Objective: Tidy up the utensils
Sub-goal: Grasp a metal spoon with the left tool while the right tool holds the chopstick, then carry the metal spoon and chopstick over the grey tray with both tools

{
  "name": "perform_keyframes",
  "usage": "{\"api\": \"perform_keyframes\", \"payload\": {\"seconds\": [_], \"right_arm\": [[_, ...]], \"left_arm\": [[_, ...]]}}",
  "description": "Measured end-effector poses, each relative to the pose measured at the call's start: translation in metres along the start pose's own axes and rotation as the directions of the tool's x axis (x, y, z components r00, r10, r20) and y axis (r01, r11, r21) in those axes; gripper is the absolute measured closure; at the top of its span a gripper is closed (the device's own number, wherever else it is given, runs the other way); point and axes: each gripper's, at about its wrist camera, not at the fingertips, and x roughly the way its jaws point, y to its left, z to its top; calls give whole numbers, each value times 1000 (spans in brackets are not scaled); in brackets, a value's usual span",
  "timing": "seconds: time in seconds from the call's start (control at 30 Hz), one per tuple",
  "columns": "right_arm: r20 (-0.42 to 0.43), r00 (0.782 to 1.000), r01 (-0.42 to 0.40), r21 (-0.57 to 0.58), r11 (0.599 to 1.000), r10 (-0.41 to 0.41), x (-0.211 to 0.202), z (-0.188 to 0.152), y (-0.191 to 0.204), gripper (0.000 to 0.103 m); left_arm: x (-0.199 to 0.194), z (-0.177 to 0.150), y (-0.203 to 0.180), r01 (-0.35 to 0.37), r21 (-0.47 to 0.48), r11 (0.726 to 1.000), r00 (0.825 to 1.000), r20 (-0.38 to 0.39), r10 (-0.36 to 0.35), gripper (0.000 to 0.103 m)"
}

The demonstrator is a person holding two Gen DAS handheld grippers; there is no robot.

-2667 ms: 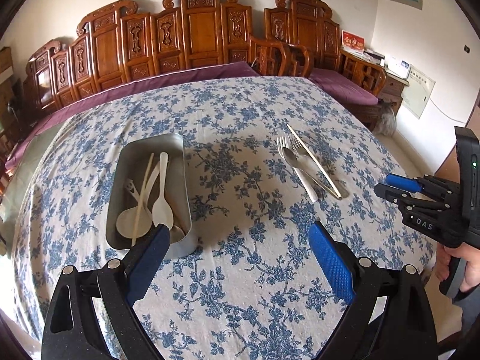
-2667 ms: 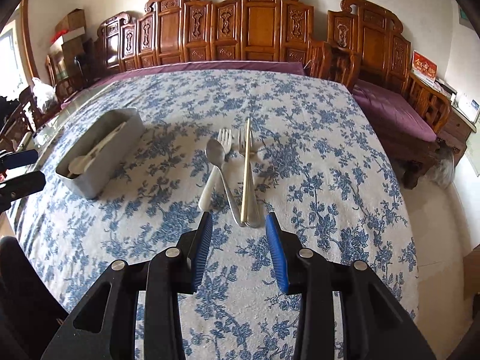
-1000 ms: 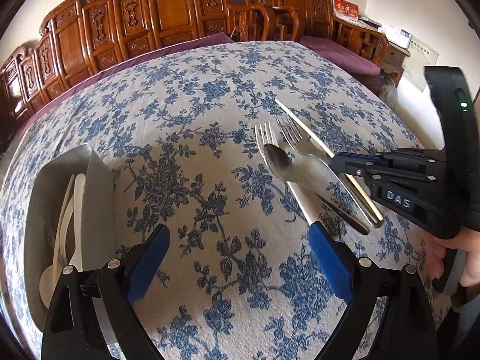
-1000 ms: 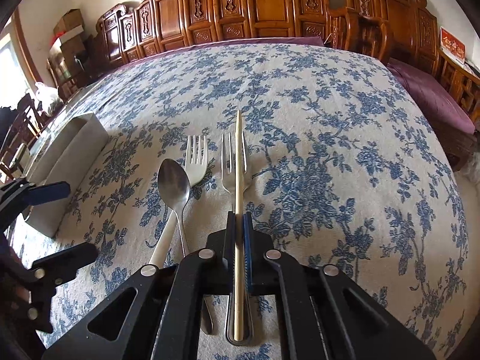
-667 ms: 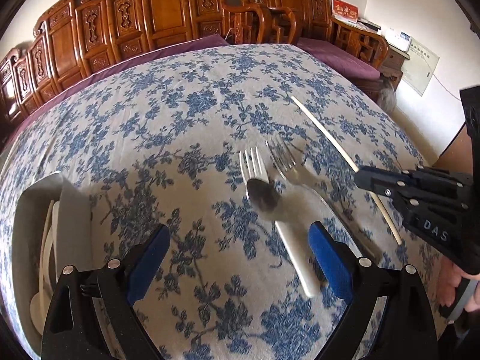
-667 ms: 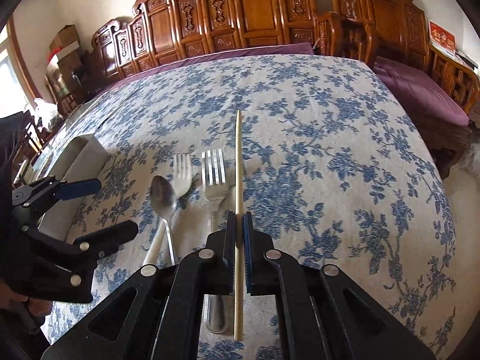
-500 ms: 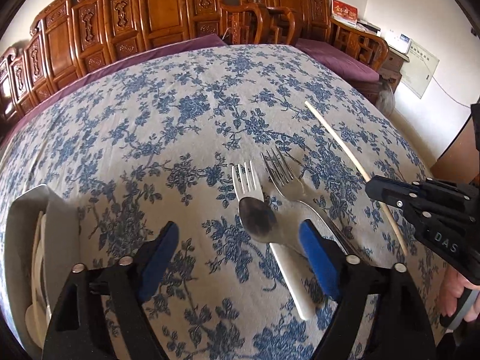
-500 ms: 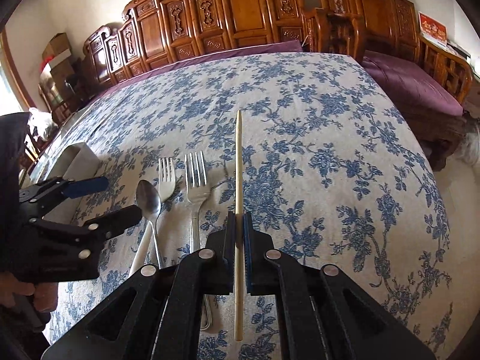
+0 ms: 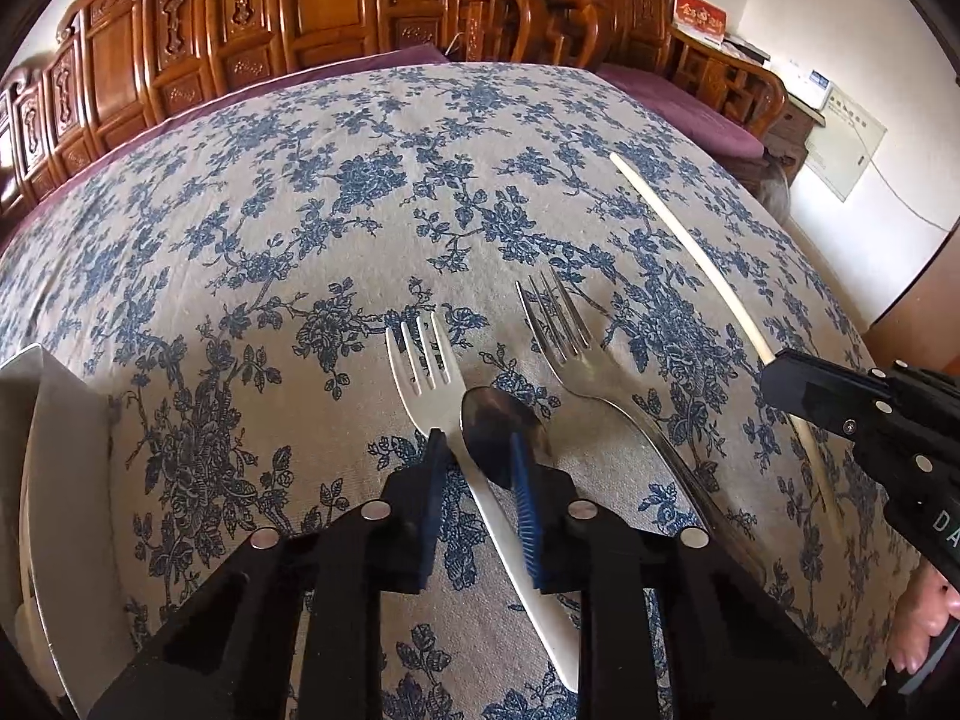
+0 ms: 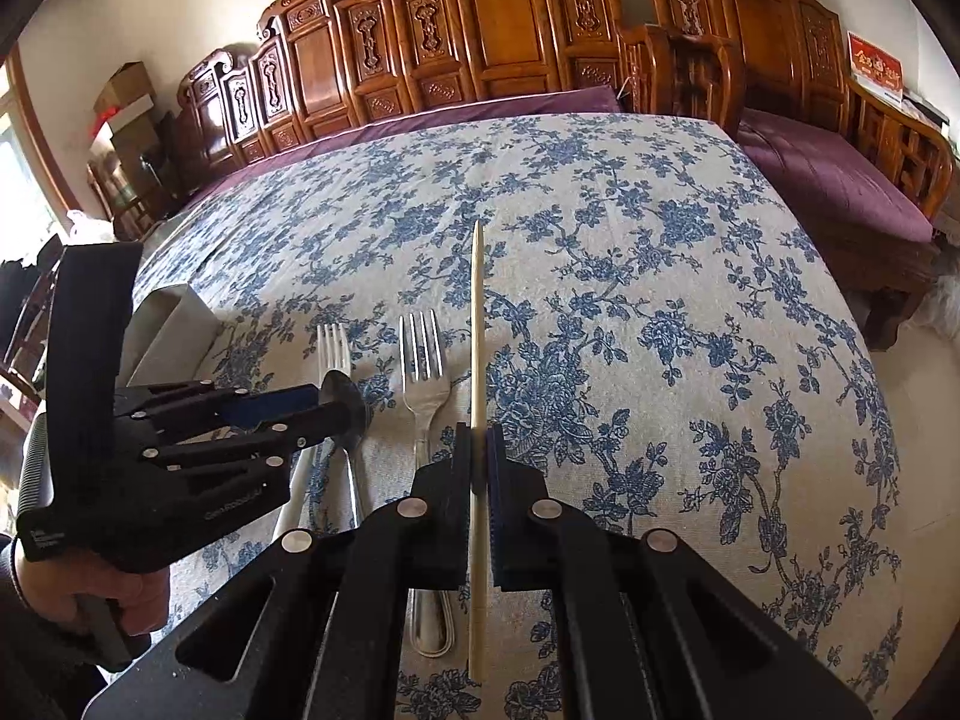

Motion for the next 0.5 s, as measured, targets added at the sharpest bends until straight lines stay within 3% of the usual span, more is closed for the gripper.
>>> {"api": "perform_keyframes", "payload": {"seconds": [0.13,0.5], "right_arm": [[6,1000,0,-1,1000,0,-3,0,2,97],[1,1000,3,2,1000,-3,-3,-1,0,97]], "left_arm": [[-3,0,-3,-11,16,1000,1000,8,11,95],[-13,5,-9,23,31,999,999,38,-24,103]]}}
